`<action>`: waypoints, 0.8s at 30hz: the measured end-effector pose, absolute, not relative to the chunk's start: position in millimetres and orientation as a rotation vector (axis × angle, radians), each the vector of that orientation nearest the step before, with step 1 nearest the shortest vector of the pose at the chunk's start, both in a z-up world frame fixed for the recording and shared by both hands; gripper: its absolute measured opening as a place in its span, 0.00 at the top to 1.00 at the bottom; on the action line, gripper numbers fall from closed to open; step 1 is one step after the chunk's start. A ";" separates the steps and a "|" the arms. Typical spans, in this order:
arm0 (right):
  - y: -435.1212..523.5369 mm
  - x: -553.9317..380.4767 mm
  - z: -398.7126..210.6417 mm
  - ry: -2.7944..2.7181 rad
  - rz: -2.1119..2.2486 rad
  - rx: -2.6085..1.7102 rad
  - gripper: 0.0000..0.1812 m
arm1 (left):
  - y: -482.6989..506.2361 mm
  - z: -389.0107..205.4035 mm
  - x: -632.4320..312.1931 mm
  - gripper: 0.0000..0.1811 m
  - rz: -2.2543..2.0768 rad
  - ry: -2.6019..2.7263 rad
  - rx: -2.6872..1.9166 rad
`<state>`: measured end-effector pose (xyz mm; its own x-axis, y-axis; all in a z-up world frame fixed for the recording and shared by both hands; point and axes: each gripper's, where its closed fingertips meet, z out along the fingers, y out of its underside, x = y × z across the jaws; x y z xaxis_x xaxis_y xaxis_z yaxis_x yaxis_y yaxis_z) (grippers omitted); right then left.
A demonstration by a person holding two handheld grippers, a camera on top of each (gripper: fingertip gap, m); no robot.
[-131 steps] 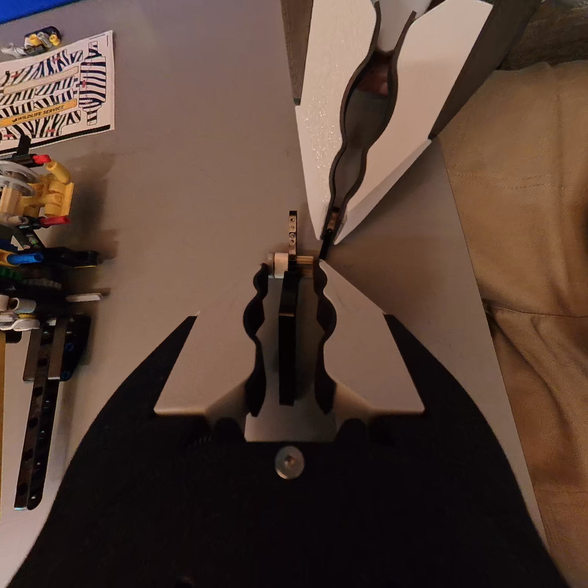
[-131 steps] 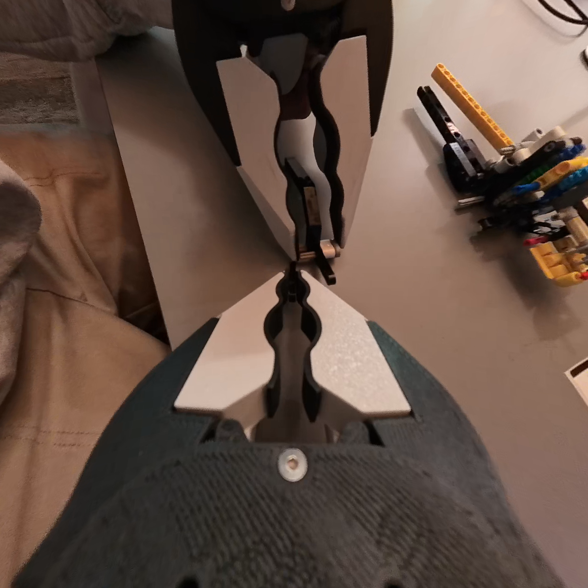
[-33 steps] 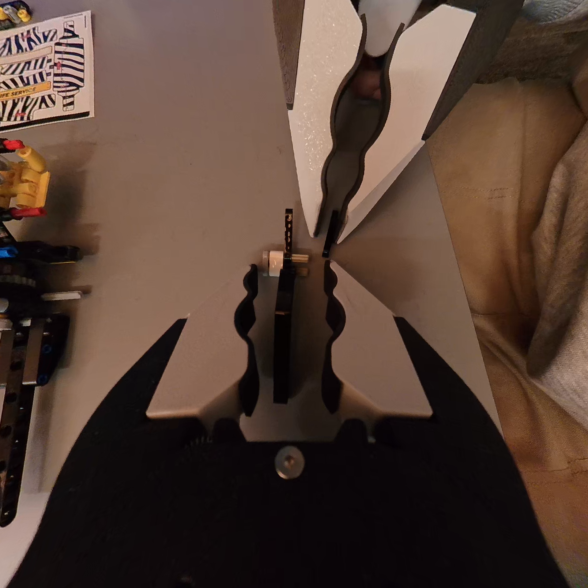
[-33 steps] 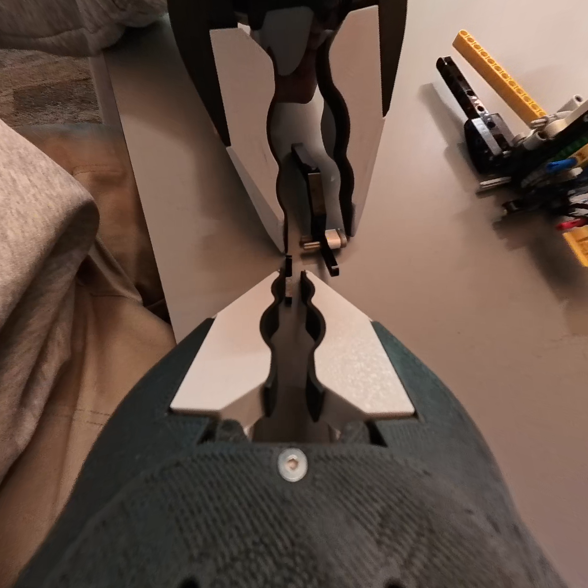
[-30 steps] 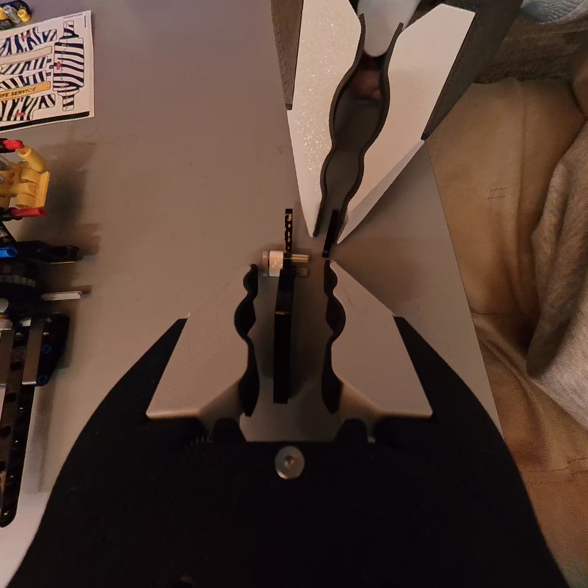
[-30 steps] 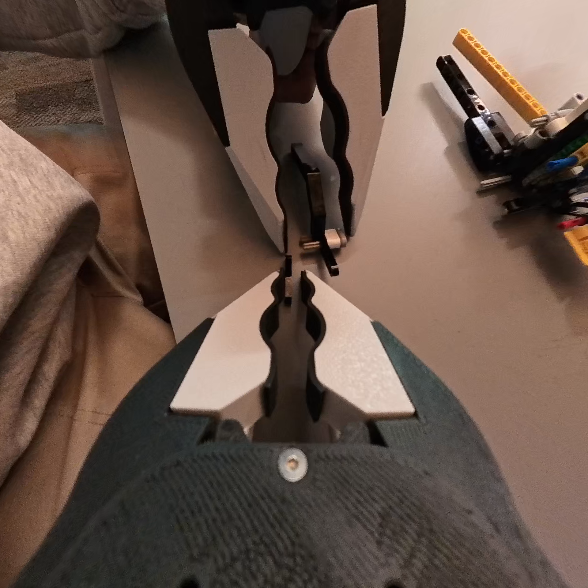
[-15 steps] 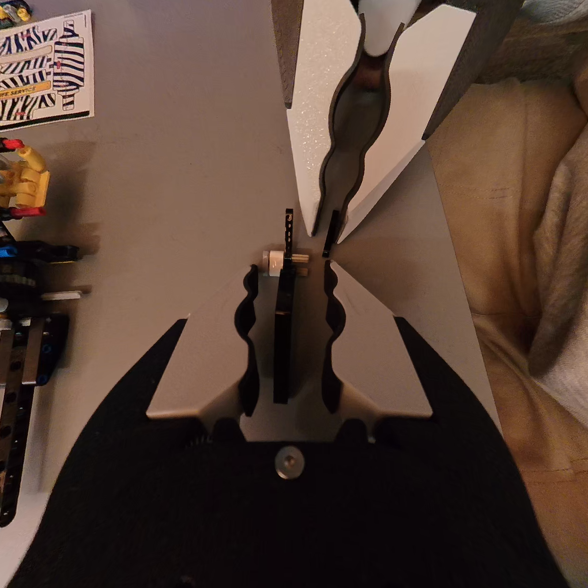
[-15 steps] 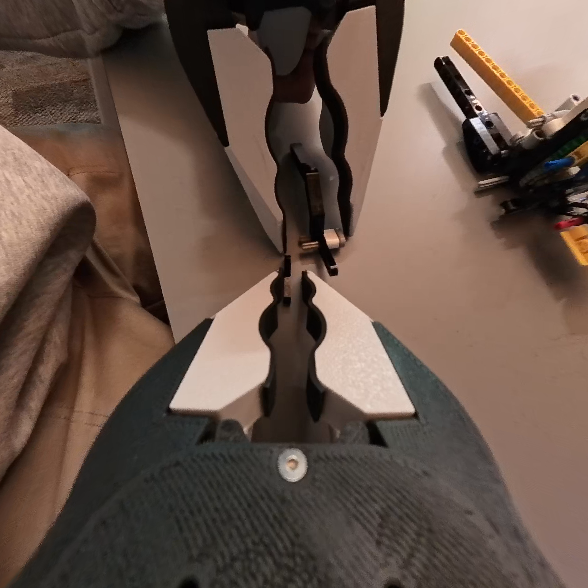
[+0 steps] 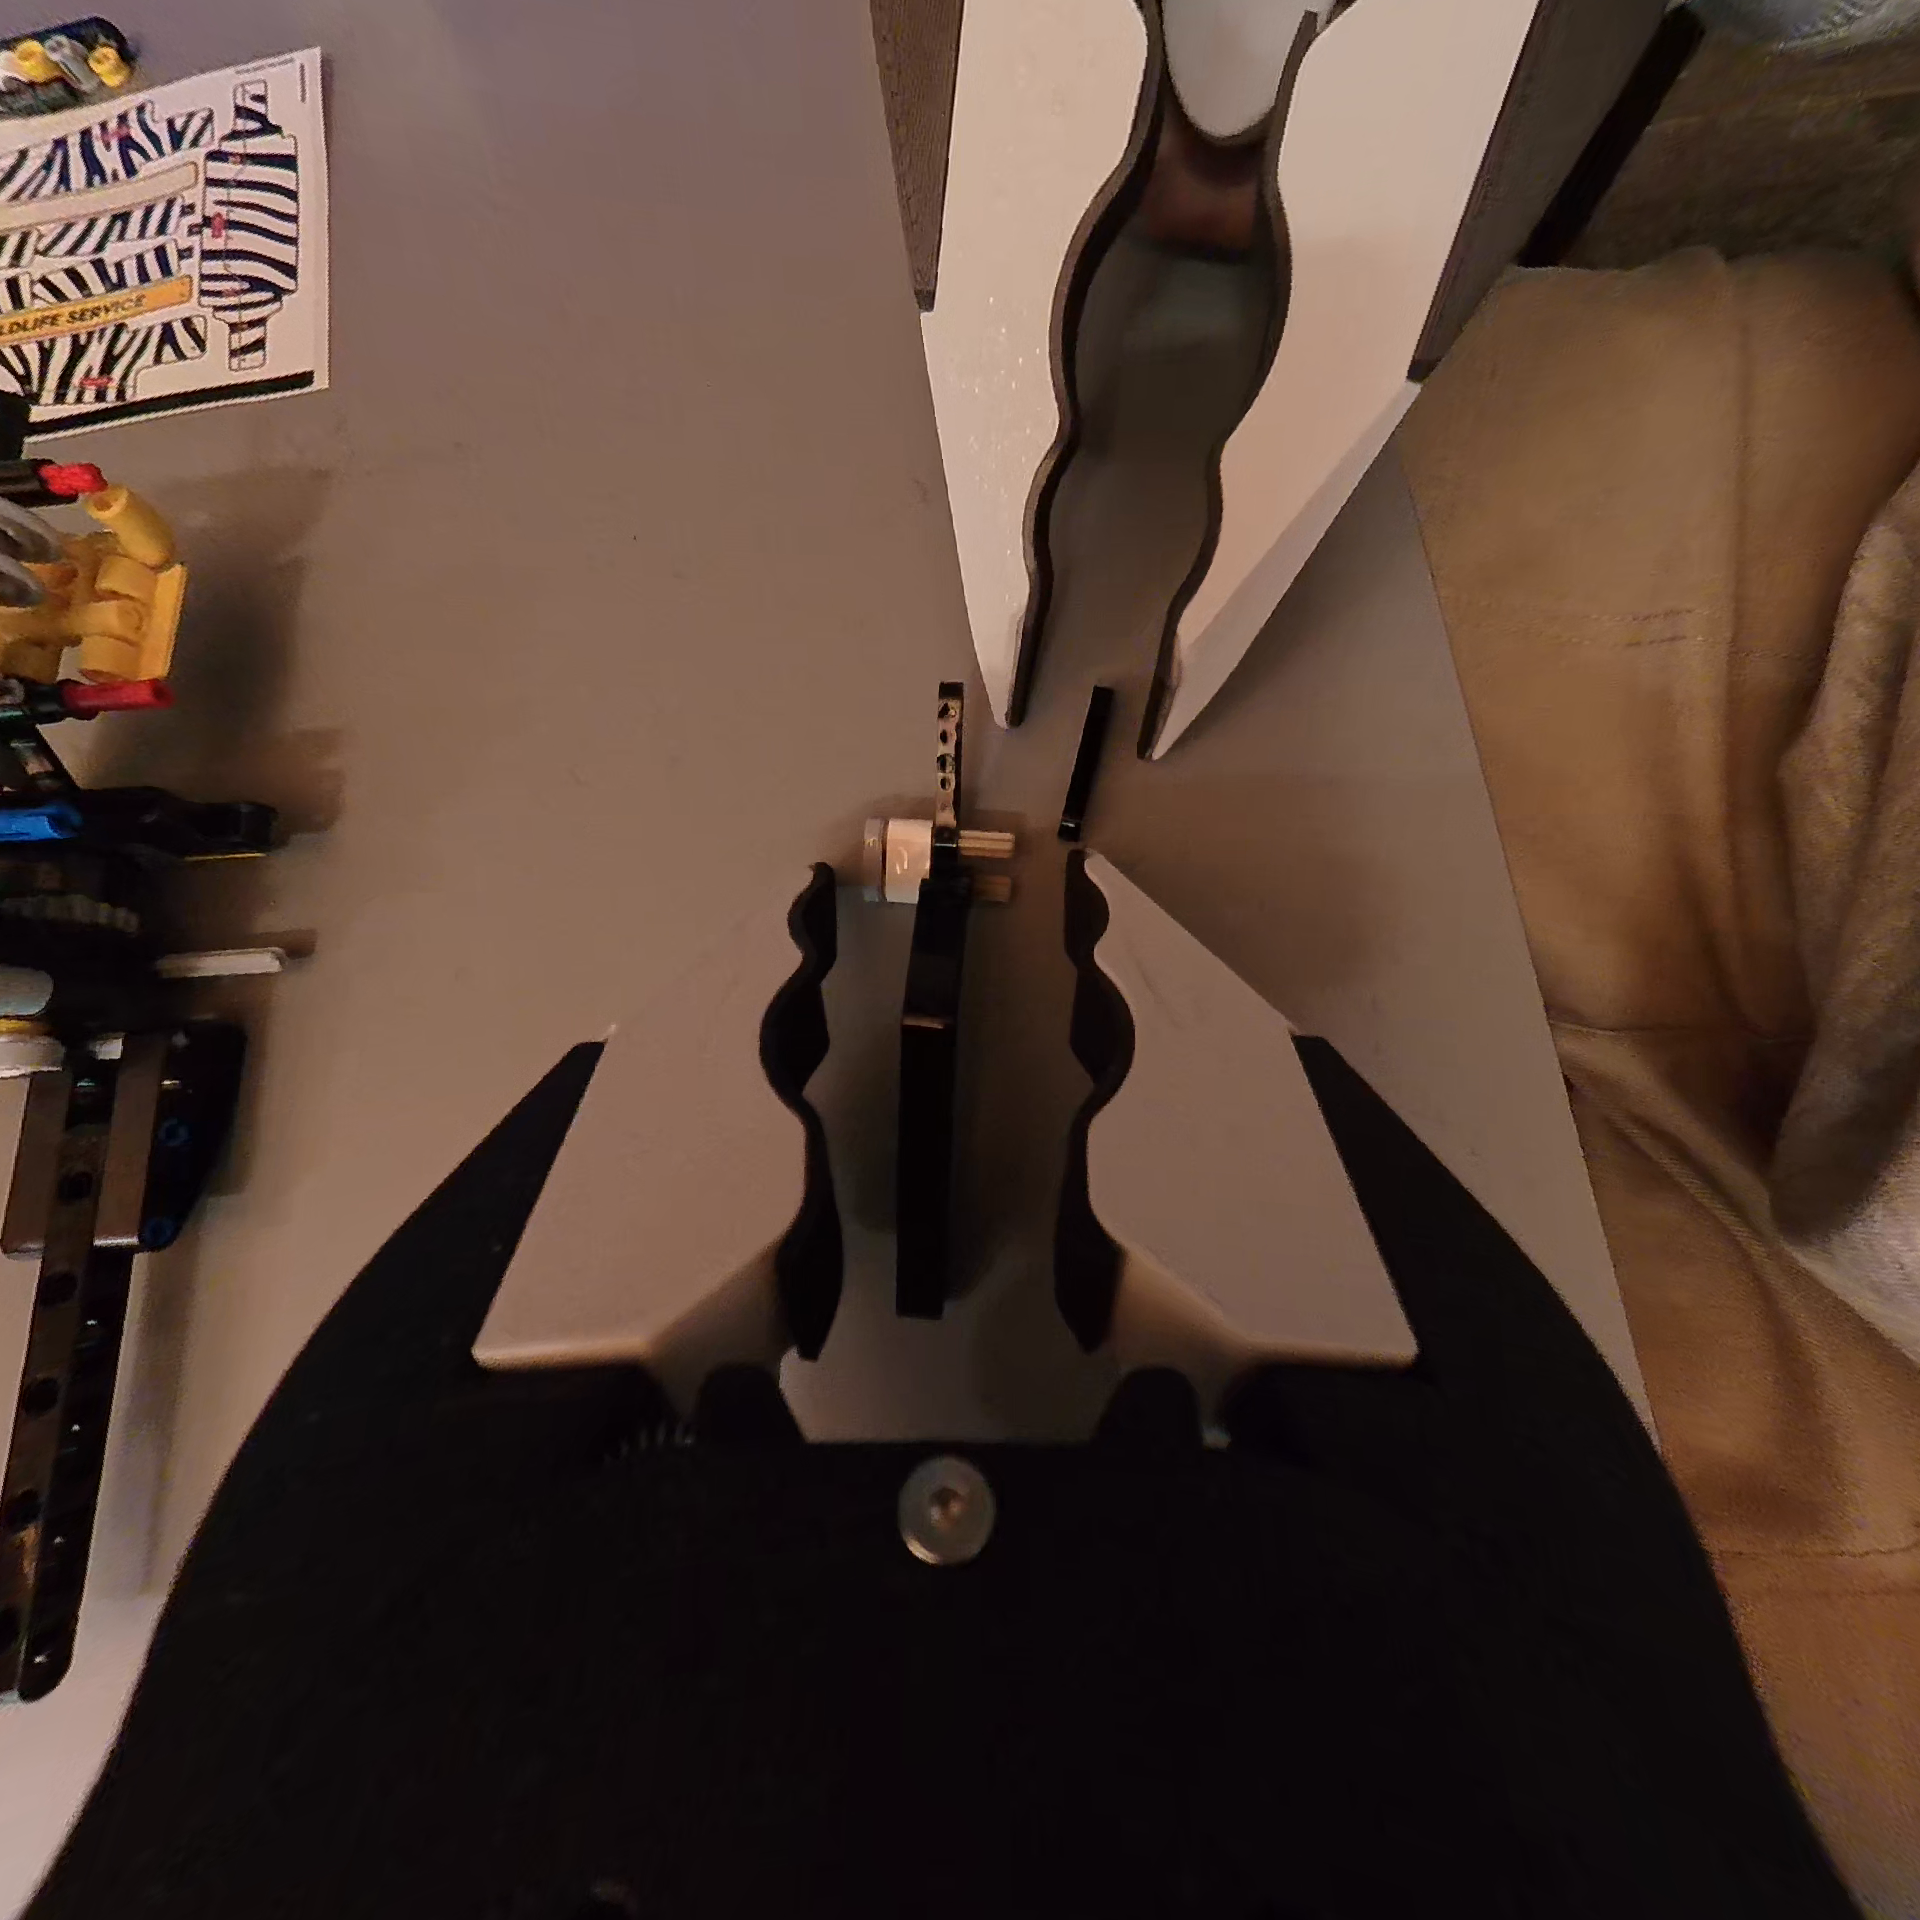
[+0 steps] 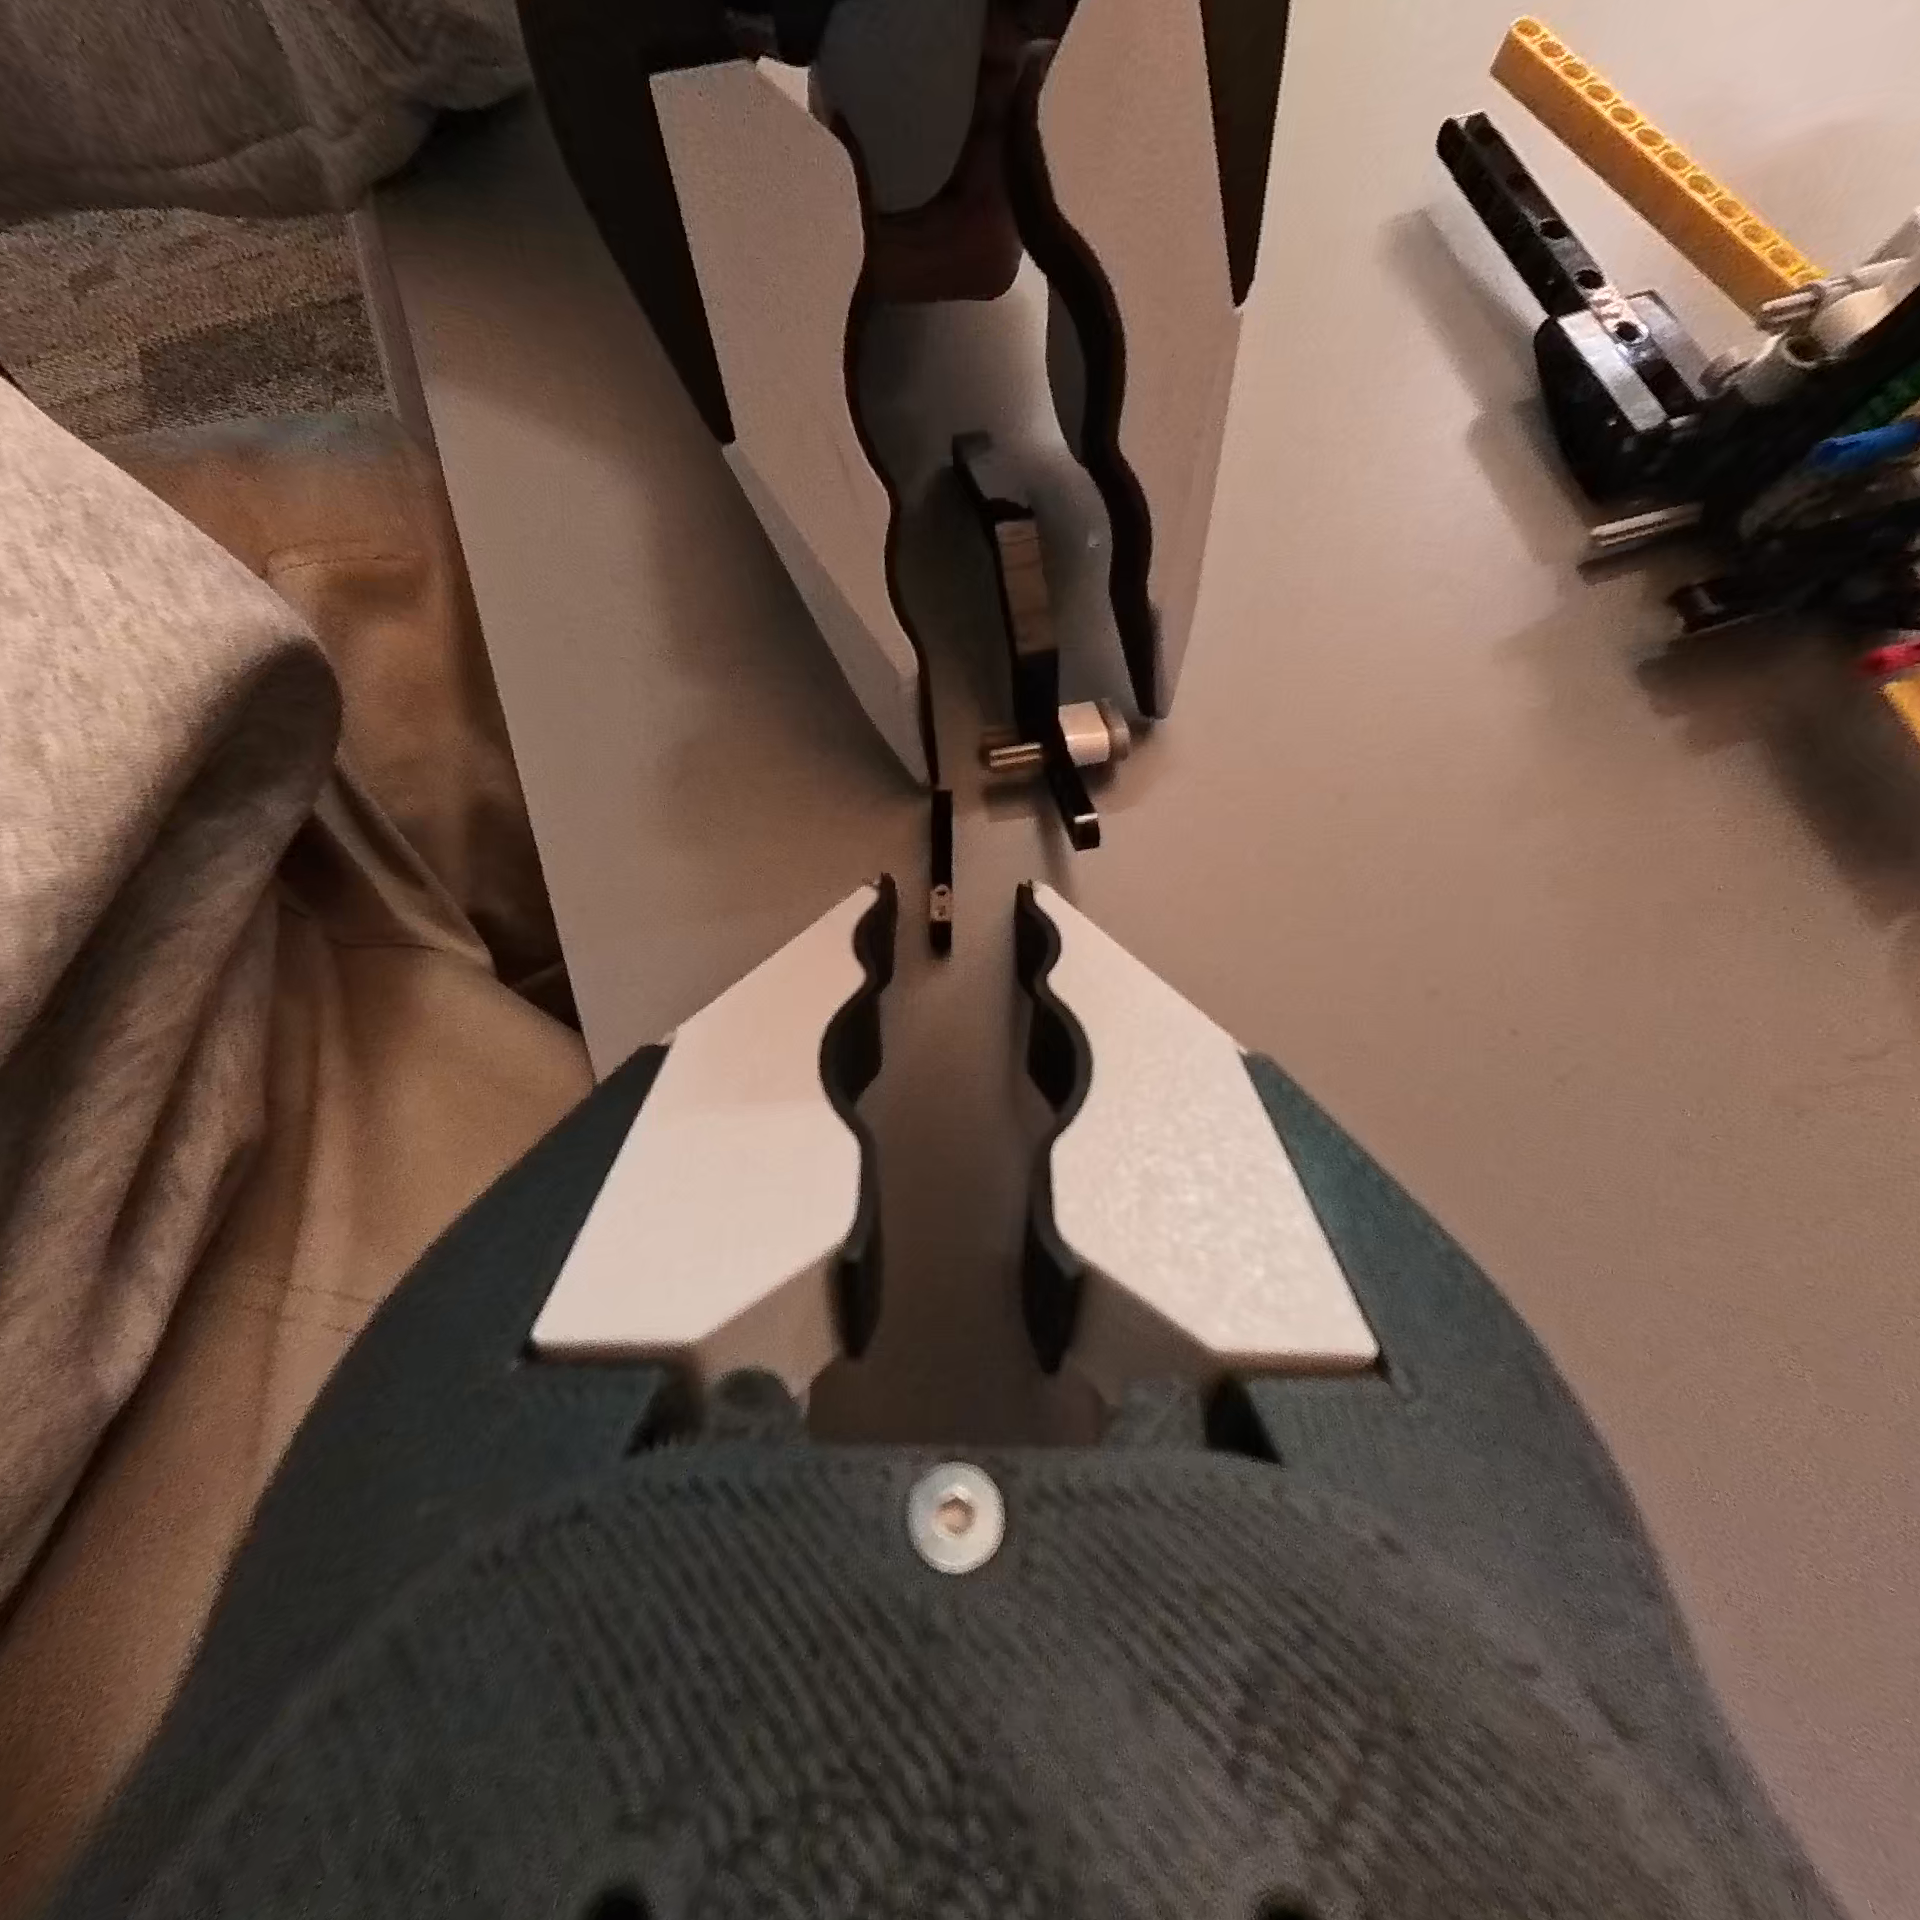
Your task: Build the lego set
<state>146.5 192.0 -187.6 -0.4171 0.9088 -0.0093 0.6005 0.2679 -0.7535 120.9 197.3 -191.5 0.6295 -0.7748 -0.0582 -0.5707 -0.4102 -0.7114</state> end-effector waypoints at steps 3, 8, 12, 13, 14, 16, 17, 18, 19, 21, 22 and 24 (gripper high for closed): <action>191.7 146.6 -187.8 -2.119 0.969 -1.361 0.91 | 197.3 -191.5 120.9 0.75 -0.366 1.046 -2.135; 190.2 147.3 -188.1 -2.129 0.967 -1.348 0.98 | 197.8 -191.5 120.4 0.74 -0.370 1.040 -2.139; 190.7 147.2 -187.9 -2.123 0.950 -1.335 0.99 | 199.6 -191.2 118.6 0.71 -0.359 1.022 -2.144; 190.7 147.2 -187.4 -2.121 0.948 -1.328 0.98 | 200.2 -190.3 118.0 0.69 -0.352 1.015 -2.139; 190.4 147.3 -186.4 -2.116 0.949 -1.319 0.98 | 201.2 -188.1 116.6 0.67 -0.340 1.005 -2.126; 190.2 147.4 -182.3 -2.097 0.965 -1.298 0.99 | 202.3 -181.7 111.5 0.65 -0.305 0.987 -2.084; 190.6 147.3 -178.9 -2.077 0.981 -1.291 0.99 | 201.9 -177.0 110.2 0.65 -0.308 0.972 -2.067; 191.3 147.1 -175.3 -2.055 1.006 -1.294 0.99 | 200.2 -170.8 111.9 0.66 -0.344 0.955 -2.048; 191.5 146.8 -172.0 -2.035 1.044 -1.309 0.99 | 197.0 -162.9 117.1 0.68 -0.414 0.937 -2.023; 189.1 146.9 -164.8 -2.008 1.154 -1.344 0.99 | 187.0 -145.6 132.3 0.73 -0.594 0.921 -1.953; 187.2 147.3 -161.1 -1.999 1.212 -1.354 0.99 | 183.1 -139.4 138.1 0.75 -0.661 0.917 -1.927; 185.0 148.0 -154.3 -1.977 1.292 -1.357 0.99 | 183.7 -134.7 141.6 0.80 -0.699 0.892 -1.919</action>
